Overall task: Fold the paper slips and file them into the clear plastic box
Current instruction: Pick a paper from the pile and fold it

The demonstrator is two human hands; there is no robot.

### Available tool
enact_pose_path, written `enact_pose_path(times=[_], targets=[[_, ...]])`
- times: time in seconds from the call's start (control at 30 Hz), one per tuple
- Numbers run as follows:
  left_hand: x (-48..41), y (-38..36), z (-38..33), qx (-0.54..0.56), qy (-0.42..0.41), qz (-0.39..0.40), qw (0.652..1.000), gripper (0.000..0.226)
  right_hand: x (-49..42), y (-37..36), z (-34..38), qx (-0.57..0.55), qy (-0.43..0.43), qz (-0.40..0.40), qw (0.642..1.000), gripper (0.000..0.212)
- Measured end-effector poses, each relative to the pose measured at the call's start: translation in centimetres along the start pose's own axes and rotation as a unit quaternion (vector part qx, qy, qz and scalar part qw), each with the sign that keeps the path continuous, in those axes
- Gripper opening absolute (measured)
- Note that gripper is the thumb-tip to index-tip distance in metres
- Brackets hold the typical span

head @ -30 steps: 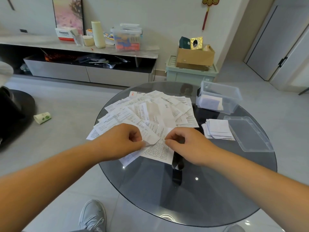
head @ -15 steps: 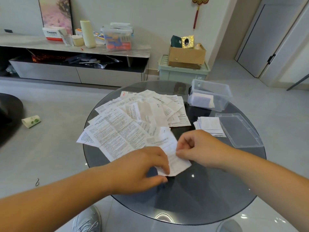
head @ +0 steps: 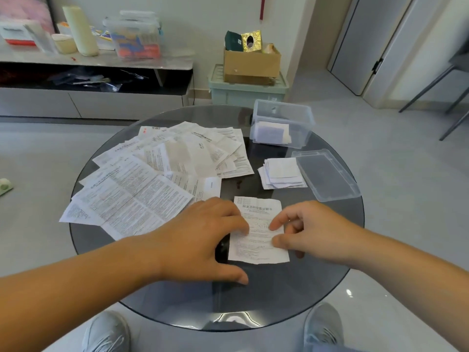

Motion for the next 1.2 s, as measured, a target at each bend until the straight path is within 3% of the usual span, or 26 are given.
enact_pose_path(times=[0.27,0.4,0.53,0.73,0.87,0.93,1.03,1.2], targets=[[-0.5,0.0,-0.2,0.029,-0.046,-0.039,0.998,0.028,0.2,0.5,0.0,-0.006,0.000,0.008,1.000,0.007],[-0.6,0.4,-0.2,0.041,-0.021,-0.056,0.997,0.030,0.2,0.9,0.4,0.101,0.045,-0.062,0.992,0.054],[-1.0,1.0,-0.3,0.052,0.016,-0.073,0.996,0.023,0.4,0.7,0.3,-0.006,0.106,-0.027,0.994,0.069],[-3.2,2.1,0.0,0.110,0.094,-0.099,0.985,0.016,-0.8,1.5,-1.2,0.013,0.091,-0.100,0.991,0.035],[-4.6,1.9,1.1,0.169,0.138,-0.100,0.971,0.011,-2.0,1.5,-1.4,0.042,0.090,-0.147,0.984,0.042],[-5.0,1.5,1.4,0.192,0.145,-0.089,0.966,0.024,-2.5,1.3,-1.4,0.078,0.085,-0.161,0.980,0.044],[-5.2,0.9,1.5,0.128,0.126,-0.104,0.978,0.048,-3.0,0.9,-1.1,0.143,0.077,-0.167,0.973,0.046],[-5.1,0.6,1.1,0.003,0.102,-0.083,0.991,0.027,-2.9,0.8,-1.0,0.197,0.096,-0.157,0.963,0.033]])
Point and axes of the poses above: each hand's wrist, its own x-axis away from the middle knuckle, its own y-axis out of the back of the hand, z = x × y, the point moved 4 cm from there along -x, towards the middle knuckle, and after that the axes turned 11 degrees about z, right-handed, at the moved point
